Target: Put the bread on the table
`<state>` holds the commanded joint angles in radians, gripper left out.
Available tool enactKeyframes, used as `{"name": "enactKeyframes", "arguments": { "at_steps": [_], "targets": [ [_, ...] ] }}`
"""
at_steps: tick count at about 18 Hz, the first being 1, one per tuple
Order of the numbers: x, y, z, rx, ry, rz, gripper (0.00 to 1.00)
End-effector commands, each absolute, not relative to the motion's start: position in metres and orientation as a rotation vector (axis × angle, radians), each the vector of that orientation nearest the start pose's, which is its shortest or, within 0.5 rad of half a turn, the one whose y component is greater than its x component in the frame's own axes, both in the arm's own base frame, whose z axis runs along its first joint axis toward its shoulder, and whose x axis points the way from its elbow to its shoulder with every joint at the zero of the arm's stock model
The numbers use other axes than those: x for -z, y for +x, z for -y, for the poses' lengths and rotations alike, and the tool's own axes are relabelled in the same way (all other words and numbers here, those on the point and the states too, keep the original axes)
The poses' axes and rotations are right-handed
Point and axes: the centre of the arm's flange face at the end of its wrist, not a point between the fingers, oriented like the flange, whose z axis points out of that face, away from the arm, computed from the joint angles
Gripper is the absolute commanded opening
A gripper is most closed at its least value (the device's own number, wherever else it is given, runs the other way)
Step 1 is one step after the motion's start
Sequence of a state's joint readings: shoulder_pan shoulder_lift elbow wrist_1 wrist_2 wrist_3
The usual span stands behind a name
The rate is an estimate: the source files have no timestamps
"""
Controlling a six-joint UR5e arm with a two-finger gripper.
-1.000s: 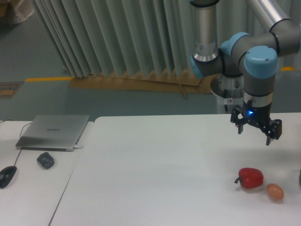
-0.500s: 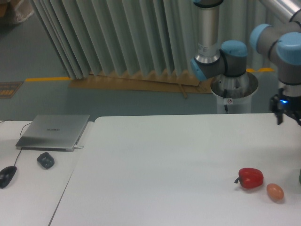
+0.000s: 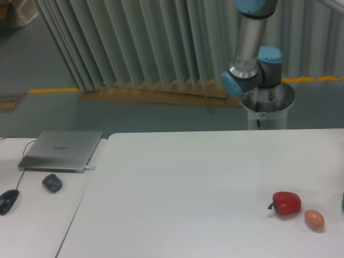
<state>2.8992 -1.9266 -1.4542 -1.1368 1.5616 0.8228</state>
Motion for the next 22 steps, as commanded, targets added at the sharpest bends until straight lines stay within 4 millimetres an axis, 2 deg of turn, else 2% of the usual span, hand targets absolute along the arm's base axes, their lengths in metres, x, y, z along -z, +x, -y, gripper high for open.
{"name": "enactKeyframes", "arguments": {
  "at_steps": [2,3,6,13,22],
  "targets": [
    [-0.384,-0.598,-0.287,-0.247,-2.922,0.800,1.00],
    [-0.374,-0.602,-0.287,-0.248,-2.917,0.820,1.00],
    [-0.372,-0.603,-0.286,-0.252,-2.915,0.822,1.00],
    [-0.331,-0.610,-0.294,-0.170,-2.955,0.814,1.00],
    [-0.311,-0.614,-0.296,-0.119,-2.971,0.809,1.00]
  ]
}}
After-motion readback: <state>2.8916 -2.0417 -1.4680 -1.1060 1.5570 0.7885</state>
